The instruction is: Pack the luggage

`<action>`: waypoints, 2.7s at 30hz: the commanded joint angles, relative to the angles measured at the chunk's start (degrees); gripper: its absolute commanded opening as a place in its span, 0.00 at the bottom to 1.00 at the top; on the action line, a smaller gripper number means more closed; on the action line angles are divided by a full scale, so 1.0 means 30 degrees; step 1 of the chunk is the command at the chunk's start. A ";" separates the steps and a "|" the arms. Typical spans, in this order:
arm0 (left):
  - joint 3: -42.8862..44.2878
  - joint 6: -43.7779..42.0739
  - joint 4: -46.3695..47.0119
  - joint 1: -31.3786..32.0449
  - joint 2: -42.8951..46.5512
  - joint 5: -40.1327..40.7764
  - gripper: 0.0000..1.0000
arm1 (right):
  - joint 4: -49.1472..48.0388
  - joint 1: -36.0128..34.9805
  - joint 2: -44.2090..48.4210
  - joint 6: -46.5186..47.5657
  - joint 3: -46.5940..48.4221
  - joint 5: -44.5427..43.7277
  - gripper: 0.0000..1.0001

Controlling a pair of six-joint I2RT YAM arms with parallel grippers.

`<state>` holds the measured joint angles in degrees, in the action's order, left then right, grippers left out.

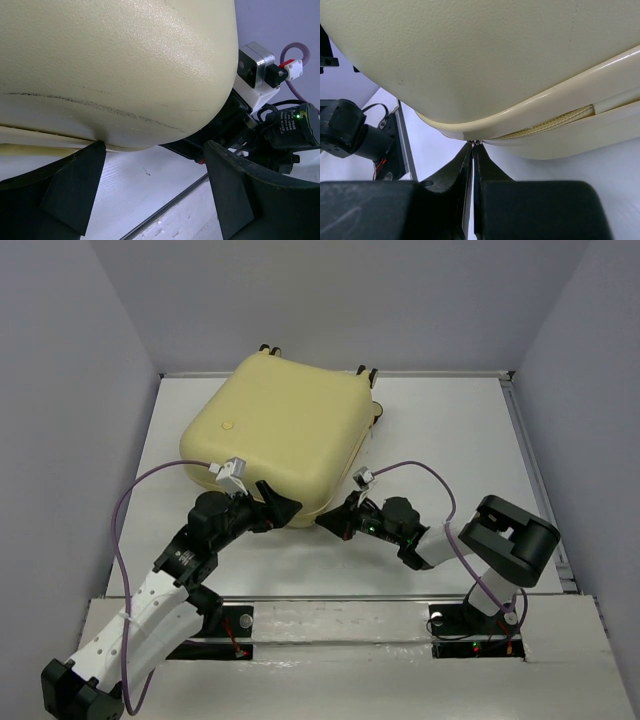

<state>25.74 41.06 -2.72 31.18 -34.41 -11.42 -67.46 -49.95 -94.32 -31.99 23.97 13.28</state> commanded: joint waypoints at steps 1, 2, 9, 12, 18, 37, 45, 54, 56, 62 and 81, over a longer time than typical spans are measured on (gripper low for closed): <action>-0.0346 -0.0034 0.2634 0.0212 -0.0569 0.0613 0.91 | -0.3352 -0.0136 0.0357 -0.0177 0.0187 -0.1233 0.07; -0.0346 -0.0005 0.2810 0.0300 -0.0657 0.0729 0.91 | -0.3266 -0.0310 0.0560 -0.0177 0.0069 -0.1204 0.07; 0.0911 -0.0092 0.5005 0.1001 -0.3173 0.1227 0.89 | 0.5117 -0.0719 0.4247 0.0963 -0.0722 -0.1611 0.07; 0.1994 -0.0209 0.6178 0.2026 -0.5540 0.1901 0.89 | 1.0347 -0.0927 0.6855 0.1902 -0.0665 -0.2140 0.07; 0.5564 -0.0444 0.7934 0.3786 -0.9384 0.3484 0.89 | 1.5218 -0.4173 0.8355 0.1553 0.0652 -0.2227 0.07; 1.1463 -0.1733 0.7294 0.4548 -1.4255 0.4598 0.89 | 1.4548 -0.7138 1.1049 -0.1466 -0.1221 -0.8348 0.07; 0.5760 -0.1149 0.5626 0.4577 -0.8514 0.5740 0.90 | 1.6452 -0.0173 1.2045 -0.0882 -0.1692 -0.6012 0.08; -0.1572 0.3679 0.7347 0.4724 -0.5051 0.7847 0.82 | 1.9289 0.6158 1.2049 0.0233 0.1588 -0.3460 0.34; -0.2074 0.4271 0.8550 0.4724 -0.5606 0.8664 0.82 | 1.9498 0.7973 1.1842 0.0146 0.1796 -0.2964 0.39; -0.0817 0.5529 1.1913 0.4695 -0.9937 1.0454 0.86 | 1.7486 1.0788 1.0760 0.2278 0.2060 -0.1557 0.46; 0.0502 0.5416 1.3916 0.4725 -1.3226 0.9637 0.82 | 0.9070 1.4804 0.5136 0.7117 0.1794 0.8813 0.47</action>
<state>24.18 59.18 37.36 45.01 -74.91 16.67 -30.76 -7.62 -76.53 -14.31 28.16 32.91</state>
